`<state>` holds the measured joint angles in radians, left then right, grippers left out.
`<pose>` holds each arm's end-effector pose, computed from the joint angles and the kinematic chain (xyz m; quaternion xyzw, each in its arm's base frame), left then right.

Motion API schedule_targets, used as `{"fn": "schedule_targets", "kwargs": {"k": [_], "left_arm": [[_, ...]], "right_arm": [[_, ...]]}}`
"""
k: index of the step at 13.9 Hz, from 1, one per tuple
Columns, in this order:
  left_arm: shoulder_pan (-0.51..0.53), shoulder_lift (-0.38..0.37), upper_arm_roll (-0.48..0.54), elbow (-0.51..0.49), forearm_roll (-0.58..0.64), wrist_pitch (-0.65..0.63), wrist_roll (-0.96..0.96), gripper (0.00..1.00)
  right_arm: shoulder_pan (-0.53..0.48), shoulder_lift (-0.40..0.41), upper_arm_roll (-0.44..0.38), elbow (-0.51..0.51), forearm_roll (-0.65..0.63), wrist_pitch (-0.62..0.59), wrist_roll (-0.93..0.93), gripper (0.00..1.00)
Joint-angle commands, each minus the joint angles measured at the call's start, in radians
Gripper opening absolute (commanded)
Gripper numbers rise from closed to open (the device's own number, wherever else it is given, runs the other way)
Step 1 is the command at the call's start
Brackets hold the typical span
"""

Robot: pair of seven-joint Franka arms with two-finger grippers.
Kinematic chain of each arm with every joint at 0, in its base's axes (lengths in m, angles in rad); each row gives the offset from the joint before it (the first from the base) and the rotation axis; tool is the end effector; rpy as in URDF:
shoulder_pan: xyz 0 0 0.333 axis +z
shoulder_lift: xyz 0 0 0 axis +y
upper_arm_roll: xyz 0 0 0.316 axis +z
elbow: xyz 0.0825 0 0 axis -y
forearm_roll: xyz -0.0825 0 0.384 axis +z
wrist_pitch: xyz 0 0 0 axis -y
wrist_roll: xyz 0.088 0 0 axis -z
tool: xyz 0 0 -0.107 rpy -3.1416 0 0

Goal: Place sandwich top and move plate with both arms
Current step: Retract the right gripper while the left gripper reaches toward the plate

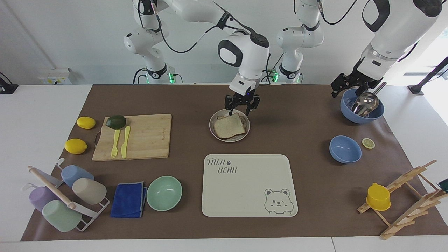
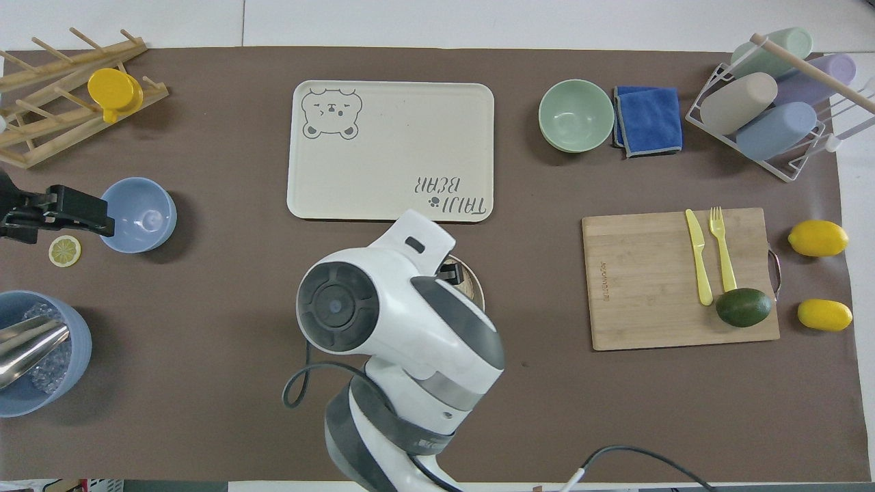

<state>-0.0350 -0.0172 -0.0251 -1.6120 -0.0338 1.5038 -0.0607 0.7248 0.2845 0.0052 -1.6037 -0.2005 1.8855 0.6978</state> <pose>0.5396 -0.0364 0.6091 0.9988 -0.0001 -0.0464 0.0139 0.4920 0.4199 0.4658 0.9944 0.0470 0.0608 0.0722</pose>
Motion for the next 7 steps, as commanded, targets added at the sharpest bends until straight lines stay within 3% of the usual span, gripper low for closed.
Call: {"fn": "schedule_targets", "kwargs": {"k": [1, 4, 7], "left_arm": [[0.01, -0.02, -0.009, -0.013, 0.014, -0.007, 0.001, 1.0], [0.006, -0.02, -0.013, -0.016, 0.012, -0.007, 0.002, 1.0], [-0.037, -0.056, -0.018, -0.086, 0.003, 0.024, -0.019, 1.0]], "right_arm": [[-0.18, -0.126, 0.007, -0.021, 0.039, -0.097, -0.18, 1.0], [-0.358, -0.224, 0.004, -0.021, 0.111, -0.198, -0.363, 1.0], [-0.52, -0.238, 0.006, -0.025, 0.145, -0.264, -0.496, 1.0]]}}
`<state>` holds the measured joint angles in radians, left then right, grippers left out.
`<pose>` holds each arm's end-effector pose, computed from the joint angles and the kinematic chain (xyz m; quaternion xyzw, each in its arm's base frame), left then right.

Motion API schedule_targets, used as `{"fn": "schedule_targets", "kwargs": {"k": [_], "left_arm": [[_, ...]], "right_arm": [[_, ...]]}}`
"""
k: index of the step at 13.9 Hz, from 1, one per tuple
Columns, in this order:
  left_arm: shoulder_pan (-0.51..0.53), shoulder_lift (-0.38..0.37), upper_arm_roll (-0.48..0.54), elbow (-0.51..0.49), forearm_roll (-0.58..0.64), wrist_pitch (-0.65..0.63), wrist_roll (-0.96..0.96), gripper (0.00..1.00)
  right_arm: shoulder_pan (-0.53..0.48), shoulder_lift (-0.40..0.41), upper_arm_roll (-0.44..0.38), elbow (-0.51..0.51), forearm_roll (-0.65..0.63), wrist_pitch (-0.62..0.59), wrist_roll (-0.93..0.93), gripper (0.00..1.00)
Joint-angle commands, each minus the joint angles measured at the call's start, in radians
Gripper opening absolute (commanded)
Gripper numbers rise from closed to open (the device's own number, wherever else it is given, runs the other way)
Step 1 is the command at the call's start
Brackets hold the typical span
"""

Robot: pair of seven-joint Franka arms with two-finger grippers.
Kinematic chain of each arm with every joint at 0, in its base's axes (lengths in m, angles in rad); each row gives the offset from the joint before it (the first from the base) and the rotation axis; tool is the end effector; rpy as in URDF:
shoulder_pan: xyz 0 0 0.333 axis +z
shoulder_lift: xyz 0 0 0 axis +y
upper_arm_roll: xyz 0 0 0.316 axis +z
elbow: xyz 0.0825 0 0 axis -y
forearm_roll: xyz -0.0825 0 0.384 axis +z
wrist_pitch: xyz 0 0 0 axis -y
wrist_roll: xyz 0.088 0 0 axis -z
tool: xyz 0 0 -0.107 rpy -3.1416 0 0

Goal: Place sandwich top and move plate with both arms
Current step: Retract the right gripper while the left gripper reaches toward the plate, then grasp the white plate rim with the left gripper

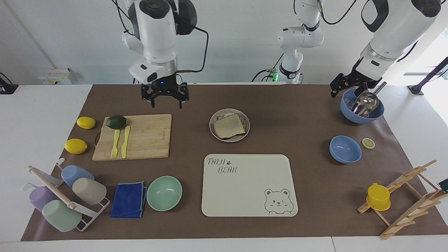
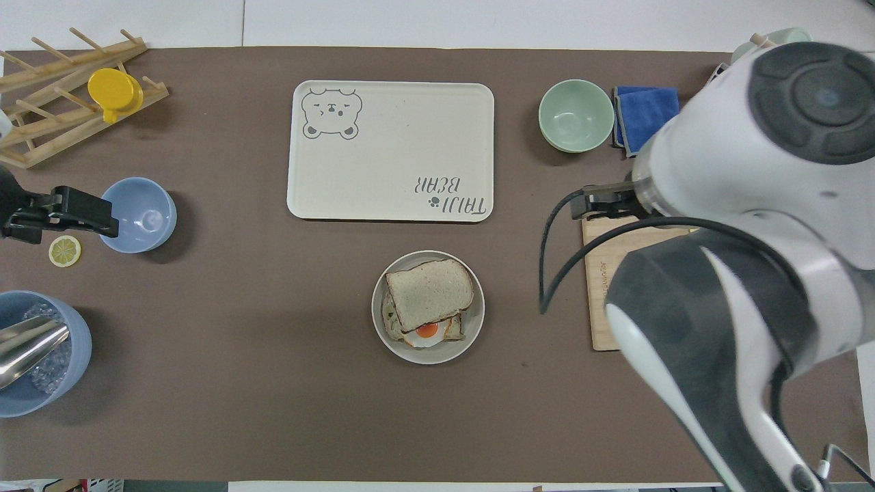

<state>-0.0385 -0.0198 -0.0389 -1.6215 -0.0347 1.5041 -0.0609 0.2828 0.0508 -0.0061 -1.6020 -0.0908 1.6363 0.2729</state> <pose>0.5378 -0.0458 0.6062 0.9986 -0.0085 -0.0498 0.0136 0.5548 0.1481 0.5872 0.9989 0.0052 0.0044 0.0460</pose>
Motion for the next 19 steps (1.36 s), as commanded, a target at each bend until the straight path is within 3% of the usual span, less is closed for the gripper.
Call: {"fn": "schedule_targets", "kwargs": {"k": [1, 4, 7, 10, 13, 16, 19], "left_arm": [[-0.065, -0.078, -0.004, -0.133, 0.002, 0.069, -0.042, 1.0], [-0.156, -0.162, -0.006, -0.332, -0.069, 0.236, -0.167, 1.0], [-0.276, -0.179, -0.006, -0.455, -0.082, 0.298, -0.243, 1.0], [-0.371, -0.193, -0.006, -0.584, -0.082, 0.489, -0.284, 1.0], [-0.461, -0.132, -0.006, -0.684, -0.082, 0.701, -0.335, 1.0], [-0.495, -0.023, -0.006, -0.709, -0.083, 0.846, -0.342, 1.0], [-0.491, 0.006, -0.006, -0.731, -0.25, 0.918, -0.333, 1.0]], "right_arm": [[-0.112, -0.006, 0.015, -0.03, 0.036, -0.019, -0.107, 1.0], [-0.16, -0.008, 0.014, -0.024, 0.036, -0.058, -0.121, 1.0], [-0.221, -0.044, 0.006, -0.038, 0.069, -0.09, -0.274, 1.0], [-0.22, -0.074, -0.029, -0.077, 0.069, -0.095, -0.276, 1.0], [-0.201, -0.095, -0.041, -0.127, 0.056, -0.05, -0.274, 1.0], [-0.203, -0.115, -0.051, -0.159, 0.06, -0.061, -0.279, 1.0], [-0.212, -0.092, -0.052, -0.118, 0.059, -0.033, -0.244, 1.0]]}}
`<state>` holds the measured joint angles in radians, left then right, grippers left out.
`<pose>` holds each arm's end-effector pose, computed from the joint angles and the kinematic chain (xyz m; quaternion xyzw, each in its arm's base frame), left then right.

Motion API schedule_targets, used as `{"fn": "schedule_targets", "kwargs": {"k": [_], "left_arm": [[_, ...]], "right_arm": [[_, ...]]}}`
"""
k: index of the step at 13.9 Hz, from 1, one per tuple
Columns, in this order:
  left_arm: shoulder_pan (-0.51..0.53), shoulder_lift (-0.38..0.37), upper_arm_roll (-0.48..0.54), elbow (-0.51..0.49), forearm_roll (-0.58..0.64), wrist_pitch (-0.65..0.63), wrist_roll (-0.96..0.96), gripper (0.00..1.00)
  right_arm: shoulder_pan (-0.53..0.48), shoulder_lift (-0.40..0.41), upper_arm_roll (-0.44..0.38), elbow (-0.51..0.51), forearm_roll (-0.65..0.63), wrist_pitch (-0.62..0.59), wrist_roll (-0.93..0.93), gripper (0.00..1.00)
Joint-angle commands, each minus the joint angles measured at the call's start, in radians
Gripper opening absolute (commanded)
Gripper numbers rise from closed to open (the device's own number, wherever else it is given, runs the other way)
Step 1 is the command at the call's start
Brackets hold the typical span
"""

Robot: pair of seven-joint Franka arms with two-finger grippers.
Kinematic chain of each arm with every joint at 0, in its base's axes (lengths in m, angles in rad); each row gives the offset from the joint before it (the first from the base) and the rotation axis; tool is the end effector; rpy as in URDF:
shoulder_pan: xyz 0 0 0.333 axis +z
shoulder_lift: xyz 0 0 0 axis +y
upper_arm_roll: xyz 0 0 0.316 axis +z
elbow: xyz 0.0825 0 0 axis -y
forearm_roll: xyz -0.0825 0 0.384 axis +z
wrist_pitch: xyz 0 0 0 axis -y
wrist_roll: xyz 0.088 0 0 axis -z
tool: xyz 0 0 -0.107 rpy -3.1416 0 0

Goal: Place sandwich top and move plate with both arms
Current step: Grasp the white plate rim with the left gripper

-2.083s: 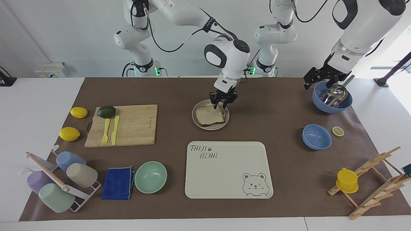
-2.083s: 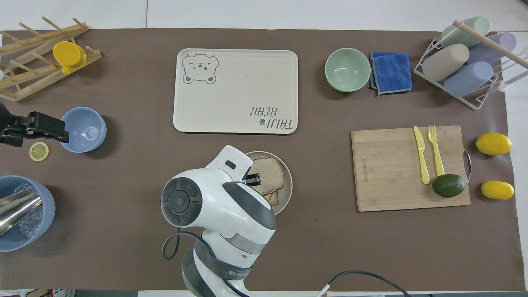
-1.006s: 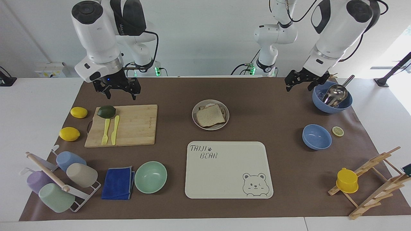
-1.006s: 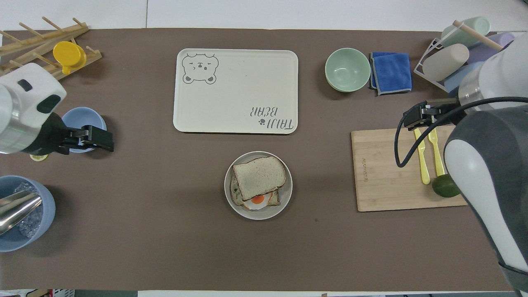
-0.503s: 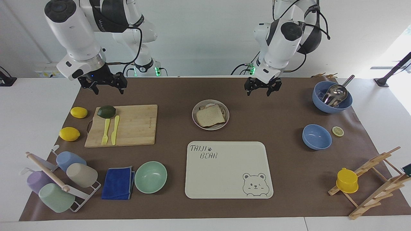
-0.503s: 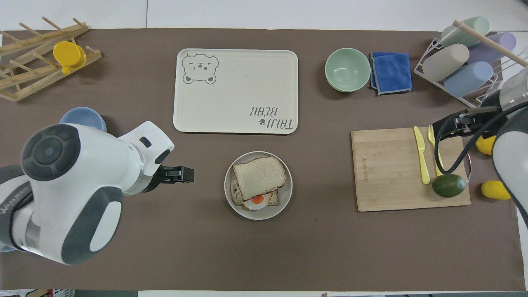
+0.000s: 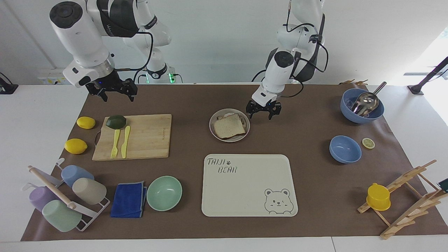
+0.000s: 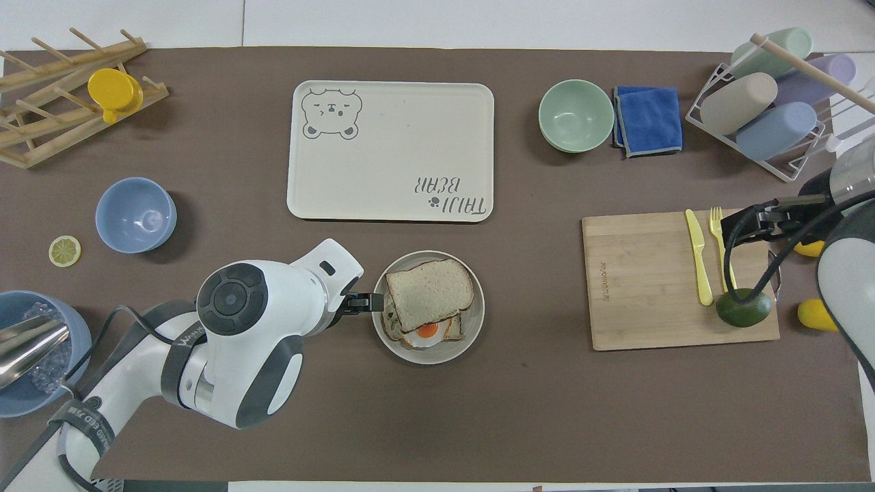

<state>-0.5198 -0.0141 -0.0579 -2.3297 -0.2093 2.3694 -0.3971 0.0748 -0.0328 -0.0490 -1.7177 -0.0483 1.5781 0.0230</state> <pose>0.4260 -0.2806 0.3486 0.9967 -0.0171 -0.0112 0.0783 0.5391 0.0084 0.5741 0.9983 0.0029 -0.0528 0.0246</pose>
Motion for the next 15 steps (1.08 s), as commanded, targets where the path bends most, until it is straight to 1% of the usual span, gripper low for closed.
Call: {"fn": "schedule_targets", "kwargs": {"k": [1, 3, 5, 7, 8, 11, 12, 15], "left_arm": [[-0.009, 0.012, 0.013, -0.03, -0.088, 0.079, 0.003, 0.99], [-0.012, 0.06, 0.012, -0.03, -0.09, 0.114, 0.003, 0.97], [-0.013, 0.071, 0.01, -0.03, -0.093, 0.12, 0.006, 0.89], [-0.014, 0.072, 0.01, -0.028, -0.148, 0.12, 0.017, 0.77], [-0.034, 0.074, 0.01, -0.03, -0.186, 0.12, 0.047, 0.73], [-0.036, 0.077, 0.01, -0.03, -0.188, 0.12, 0.049, 0.69], [-0.037, 0.083, 0.01, -0.03, -0.188, 0.12, 0.05, 0.66], [-0.049, 0.103, 0.01, -0.028, -0.188, 0.125, 0.05, 0.45]], "right_arm": [[-0.013, -0.013, -0.011, -0.014, 0.022, 0.026, -0.012, 1.0], [-0.029, -0.016, -0.008, -0.017, 0.022, 0.017, -0.044, 1.0], [-0.053, -0.016, -0.003, -0.017, 0.022, 0.025, -0.041, 1.0], [-0.078, -0.018, -0.002, -0.022, 0.027, 0.023, -0.048, 1.0], [-0.073, -0.016, -0.008, -0.014, 0.028, 0.02, -0.06, 1.0], [-0.069, -0.016, -0.005, -0.003, 0.028, 0.02, -0.067, 1.0], [-0.076, -0.016, -0.005, -0.005, 0.03, 0.022, -0.069, 1.0], [-0.076, -0.016, -0.003, -0.002, 0.045, 0.031, -0.069, 1.0]]}}
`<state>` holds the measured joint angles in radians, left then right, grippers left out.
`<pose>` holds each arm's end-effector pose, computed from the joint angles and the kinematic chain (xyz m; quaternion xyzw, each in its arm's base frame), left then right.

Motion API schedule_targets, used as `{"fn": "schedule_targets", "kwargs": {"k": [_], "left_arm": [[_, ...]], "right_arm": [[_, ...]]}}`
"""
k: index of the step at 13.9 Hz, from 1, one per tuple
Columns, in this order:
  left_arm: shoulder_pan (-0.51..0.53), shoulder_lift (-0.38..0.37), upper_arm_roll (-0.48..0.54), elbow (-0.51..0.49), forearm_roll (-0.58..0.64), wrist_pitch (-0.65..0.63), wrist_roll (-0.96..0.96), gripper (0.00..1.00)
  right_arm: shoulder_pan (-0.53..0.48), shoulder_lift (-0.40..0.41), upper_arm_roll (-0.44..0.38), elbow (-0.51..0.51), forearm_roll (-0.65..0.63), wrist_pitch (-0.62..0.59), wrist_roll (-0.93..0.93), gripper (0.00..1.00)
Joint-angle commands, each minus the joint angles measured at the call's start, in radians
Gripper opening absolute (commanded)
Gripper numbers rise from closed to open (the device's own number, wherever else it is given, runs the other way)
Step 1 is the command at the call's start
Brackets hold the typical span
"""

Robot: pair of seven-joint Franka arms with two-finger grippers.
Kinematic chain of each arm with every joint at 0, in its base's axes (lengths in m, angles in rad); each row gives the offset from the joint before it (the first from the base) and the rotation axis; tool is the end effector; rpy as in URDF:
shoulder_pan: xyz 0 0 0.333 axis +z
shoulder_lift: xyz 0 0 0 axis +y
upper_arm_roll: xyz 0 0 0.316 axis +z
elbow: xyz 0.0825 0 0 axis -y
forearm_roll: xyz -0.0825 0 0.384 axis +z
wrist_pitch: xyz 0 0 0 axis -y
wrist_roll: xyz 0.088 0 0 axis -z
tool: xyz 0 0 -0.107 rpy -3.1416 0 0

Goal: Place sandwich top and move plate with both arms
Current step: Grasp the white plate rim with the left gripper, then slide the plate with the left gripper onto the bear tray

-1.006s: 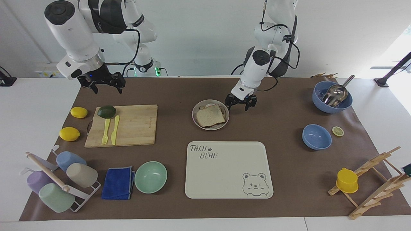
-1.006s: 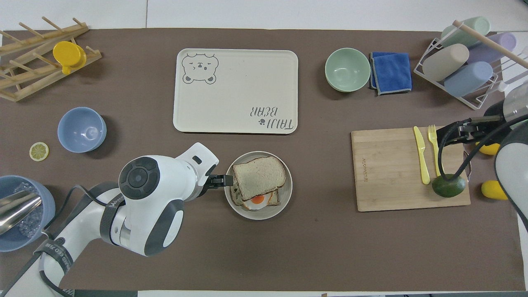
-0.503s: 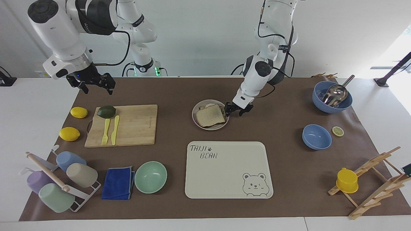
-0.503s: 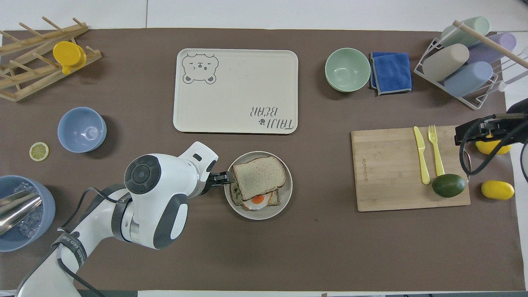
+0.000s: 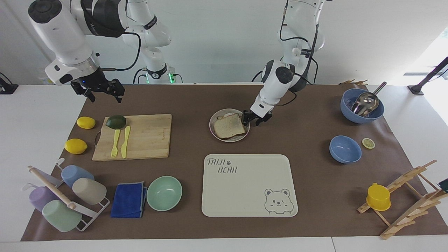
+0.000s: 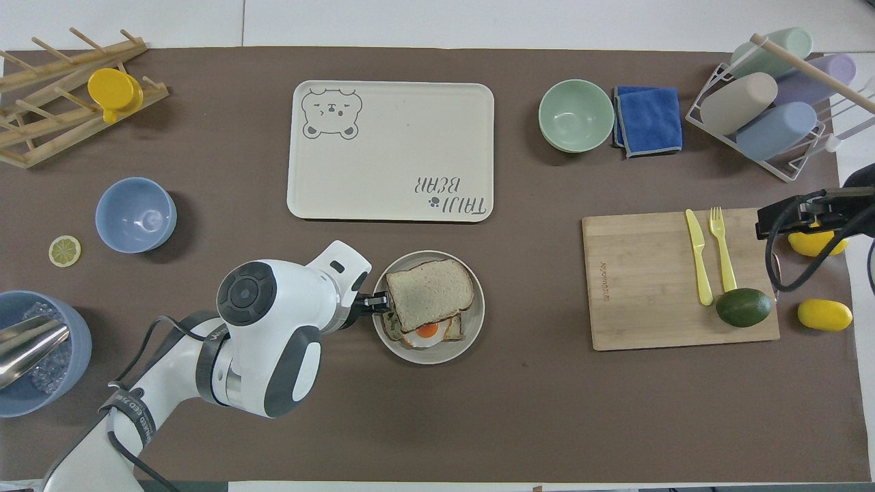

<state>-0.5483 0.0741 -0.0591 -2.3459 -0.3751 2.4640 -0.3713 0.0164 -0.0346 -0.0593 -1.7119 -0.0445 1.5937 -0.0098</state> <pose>0.4222 -0.2928 0.3052 0.9919 0.0261 -0.0386 0.1179 0.5402 -0.0283 0.5790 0.9988 -0.0150 -0.0423 0.0201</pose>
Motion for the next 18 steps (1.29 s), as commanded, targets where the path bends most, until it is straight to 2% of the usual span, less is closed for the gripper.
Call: {"fn": "schedule_targets", "kwargs": {"k": [1, 2, 3, 9, 11, 13, 16, 18], "left_arm": [[-0.021, 0.015, 0.012, -0.012, -0.024, 0.03, 0.026, 0.36], [-0.021, 0.015, 0.012, -0.012, -0.025, 0.03, 0.031, 0.21], [-0.021, 0.015, 0.012, -0.012, -0.025, 0.029, 0.034, 0.0], [-0.006, -0.002, 0.012, 0.023, -0.039, -0.022, 0.037, 0.0], [0.051, -0.014, 0.013, 0.127, -0.041, -0.153, 0.037, 0.0], [0.12, 0.013, 0.015, 0.288, -0.051, -0.302, 0.041, 0.0], [0.209, 0.113, 0.016, 0.468, -0.057, -0.349, 0.145, 0.0], [0.229, 0.218, 0.018, 0.59, -0.056, -0.349, 0.233, 0.0]], "right_arm": [[-0.019, -0.013, 0.004, -0.006, 0.069, 0.017, -0.036, 1.0], [-0.018, -0.014, 0.004, -0.005, 0.069, 0.017, -0.039, 1.0], [-0.013, -0.014, 0.004, -0.005, 0.067, 0.017, -0.039, 1.0], [-0.003, -0.014, 0.01, 0.0, 0.058, 0.014, -0.038, 1.0], [-0.004, -0.014, 0.01, -0.002, 0.054, 0.014, -0.036, 1.0], [-0.003, -0.014, 0.013, 0.0, 0.052, 0.015, -0.038, 1.0], [-0.003, -0.021, 0.024, -0.002, 0.037, 0.006, -0.051, 1.0], [-0.004, -0.022, 0.022, -0.003, 0.037, 0.006, -0.075, 1.0]]}}
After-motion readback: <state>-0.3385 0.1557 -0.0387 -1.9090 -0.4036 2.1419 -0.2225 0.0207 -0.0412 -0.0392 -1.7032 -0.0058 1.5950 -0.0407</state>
